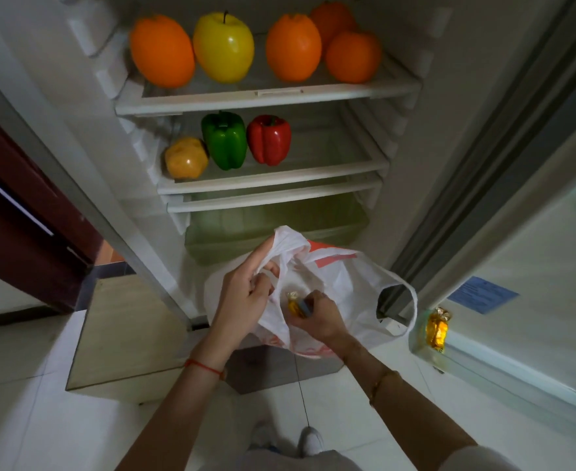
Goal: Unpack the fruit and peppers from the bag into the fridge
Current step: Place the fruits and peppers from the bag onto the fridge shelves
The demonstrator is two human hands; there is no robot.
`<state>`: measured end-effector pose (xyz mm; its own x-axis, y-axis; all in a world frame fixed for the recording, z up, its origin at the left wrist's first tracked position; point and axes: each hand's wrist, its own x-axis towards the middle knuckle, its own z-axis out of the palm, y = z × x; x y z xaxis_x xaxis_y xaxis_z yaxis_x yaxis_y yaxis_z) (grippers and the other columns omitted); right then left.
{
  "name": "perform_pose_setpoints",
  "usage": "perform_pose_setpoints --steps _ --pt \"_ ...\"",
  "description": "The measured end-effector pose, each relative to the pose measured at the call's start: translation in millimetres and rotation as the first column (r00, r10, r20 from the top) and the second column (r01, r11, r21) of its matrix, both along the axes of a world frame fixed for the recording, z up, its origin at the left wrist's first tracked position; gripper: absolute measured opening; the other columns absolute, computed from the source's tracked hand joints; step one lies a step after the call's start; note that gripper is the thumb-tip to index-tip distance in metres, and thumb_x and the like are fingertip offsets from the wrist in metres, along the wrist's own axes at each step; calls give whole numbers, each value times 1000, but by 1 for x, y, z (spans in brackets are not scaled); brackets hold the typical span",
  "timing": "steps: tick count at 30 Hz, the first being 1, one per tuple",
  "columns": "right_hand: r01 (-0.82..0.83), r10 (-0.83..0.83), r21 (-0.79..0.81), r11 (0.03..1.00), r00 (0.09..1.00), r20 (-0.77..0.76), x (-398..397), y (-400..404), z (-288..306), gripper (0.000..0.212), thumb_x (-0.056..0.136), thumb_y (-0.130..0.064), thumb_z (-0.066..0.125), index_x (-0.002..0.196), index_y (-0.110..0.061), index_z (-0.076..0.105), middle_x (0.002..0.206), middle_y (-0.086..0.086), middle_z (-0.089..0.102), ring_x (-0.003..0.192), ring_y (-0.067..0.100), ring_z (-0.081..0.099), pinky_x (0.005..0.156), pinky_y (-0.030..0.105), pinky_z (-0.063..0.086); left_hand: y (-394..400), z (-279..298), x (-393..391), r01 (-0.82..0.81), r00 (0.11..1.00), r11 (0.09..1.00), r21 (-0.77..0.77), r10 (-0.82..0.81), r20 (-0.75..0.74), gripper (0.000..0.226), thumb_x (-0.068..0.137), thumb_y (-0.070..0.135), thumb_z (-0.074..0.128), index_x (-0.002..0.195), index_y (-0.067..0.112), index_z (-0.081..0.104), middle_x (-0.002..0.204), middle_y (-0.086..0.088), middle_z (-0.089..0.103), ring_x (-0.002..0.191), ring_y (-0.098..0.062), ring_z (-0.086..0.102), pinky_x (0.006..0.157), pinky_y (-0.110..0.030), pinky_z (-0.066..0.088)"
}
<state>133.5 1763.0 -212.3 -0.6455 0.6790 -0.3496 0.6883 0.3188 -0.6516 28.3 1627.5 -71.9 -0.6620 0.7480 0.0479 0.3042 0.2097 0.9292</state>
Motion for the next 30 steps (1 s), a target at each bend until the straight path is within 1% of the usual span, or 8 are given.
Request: perform_pose_setpoints --steps 3,5,9,11,17,21,25,30 --pt "107 -111 -50 993 988 -104 25 4 29 47 79 -34 78 116 -16 55 102 -4 60 95 14 63 87 26 52 8 0 5 25 1000 999 27 -25 -8 58 95 1 46 142 35 43 109 15 62 83 -9 63 66 -20 53" --pt "234 -248 -94 968 953 -173 49 7 52 41 78 -27 78 111 -17 56 98 -3 62 87 14 66 81 30 58 15 2 11 50 999 998 48 -49 -23 56 95 1 47 142 31 44 113 15 61 90 2 62 68 -13 52" --pt "451 -469 -131 883 831 -300 105 17 84 22 78 -15 76 90 -18 58 72 -4 65 54 0 61 52 15 47 27 9 26 103 995 992 77 -102 -16 56 95 -1 48 142 28 43 108 11 61 90 11 60 68 -6 49" --pt "538 -552 -139 832 775 -308 134 21 92 23 81 -18 75 96 -18 57 77 -5 64 60 2 60 48 10 44 33 11 35 132 991 987 87 -131 -10 58 95 0 48 141 35 41 107 10 60 91 9 61 69 -6 50" --pt "752 -751 -79 654 633 -187 203 42 81 37 80 -22 75 110 -6 61 101 8 66 90 22 63 80 36 56 48 12 55 148 989 985 87 -145 -38 58 96 -1 47 145 28 40 103 14 59 87 14 59 73 -9 52" --pt "753 -753 -47 656 648 -118 214 61 73 30 79 -24 74 99 -3 63 89 8 66 82 21 64 77 37 58 54 12 61 164 986 984 75 -162 -37 60 96 -1 47 146 31 40 100 17 59 86 13 58 72 -6 50" --pt "743 -743 -4 669 669 -13 204 79 62 33 77 -30 75 94 -3 65 88 11 68 79 22 63 69 35 55 59 11 65 175 983 982 77 -171 -60 61 94 0 48 146 32 39 109 -2 63 91 2 60 72 -8 50" --pt "648 -652 76 758 745 140 193 84 48 38 80 -37 74 95 -2 66 86 8 64 70 16 54 49 21 35 57 14 66 142 988 986 88 -136 -69 61 95 -1 46 146 30 39 122 -10 62 101 -11 61 74 -4 49"
